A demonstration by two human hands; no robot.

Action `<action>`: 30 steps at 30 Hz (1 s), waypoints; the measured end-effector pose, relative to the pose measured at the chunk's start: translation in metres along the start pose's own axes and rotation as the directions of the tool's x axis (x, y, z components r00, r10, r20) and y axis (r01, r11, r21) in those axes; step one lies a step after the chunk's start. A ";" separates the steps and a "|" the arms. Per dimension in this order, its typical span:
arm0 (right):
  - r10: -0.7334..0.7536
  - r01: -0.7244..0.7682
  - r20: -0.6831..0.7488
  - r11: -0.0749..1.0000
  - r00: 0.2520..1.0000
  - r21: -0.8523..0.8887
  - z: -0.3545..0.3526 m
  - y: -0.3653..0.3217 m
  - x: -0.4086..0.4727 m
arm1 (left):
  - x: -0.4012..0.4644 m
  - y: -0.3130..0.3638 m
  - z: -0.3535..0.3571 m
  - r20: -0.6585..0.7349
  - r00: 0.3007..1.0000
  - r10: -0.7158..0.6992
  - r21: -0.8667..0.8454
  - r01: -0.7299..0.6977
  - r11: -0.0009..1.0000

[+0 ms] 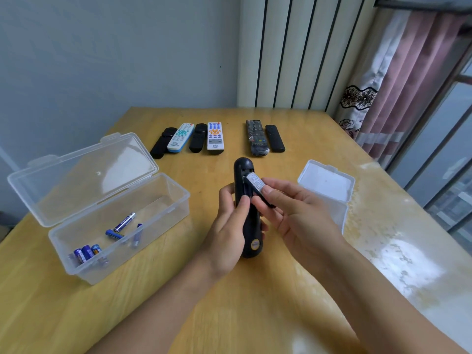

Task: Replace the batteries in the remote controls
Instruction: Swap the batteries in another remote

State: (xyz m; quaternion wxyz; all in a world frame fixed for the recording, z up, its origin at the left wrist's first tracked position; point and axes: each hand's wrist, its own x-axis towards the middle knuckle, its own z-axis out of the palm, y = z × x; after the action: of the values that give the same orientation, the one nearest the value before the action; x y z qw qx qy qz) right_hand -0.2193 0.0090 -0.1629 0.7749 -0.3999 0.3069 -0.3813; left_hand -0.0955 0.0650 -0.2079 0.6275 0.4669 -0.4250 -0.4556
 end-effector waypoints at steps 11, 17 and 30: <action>0.002 0.016 0.131 0.990 0.991 -0.138 -0.002 -0.001 0.002 | -0.006 0.001 0.003 0.134 0.965 0.224 0.300 -0.255 0.919; 0.020 0.007 0.168 0.987 0.986 -0.159 0.001 -0.003 0.001 | -0.006 -0.006 0.001 0.140 0.953 0.271 0.319 -0.302 0.899; -0.237 0.261 0.110 0.878 0.965 -0.401 -0.005 -0.007 0.003 | -0.001 -0.003 -0.007 0.164 0.938 0.304 0.440 -0.346 0.829</action>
State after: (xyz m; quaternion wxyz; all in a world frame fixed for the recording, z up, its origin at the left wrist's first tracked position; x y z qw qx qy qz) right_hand -0.2235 0.0019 -0.1600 0.6259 -0.6012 0.3040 -0.3928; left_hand -0.0898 0.0671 -0.2124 0.5473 0.5031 -0.6212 -0.2478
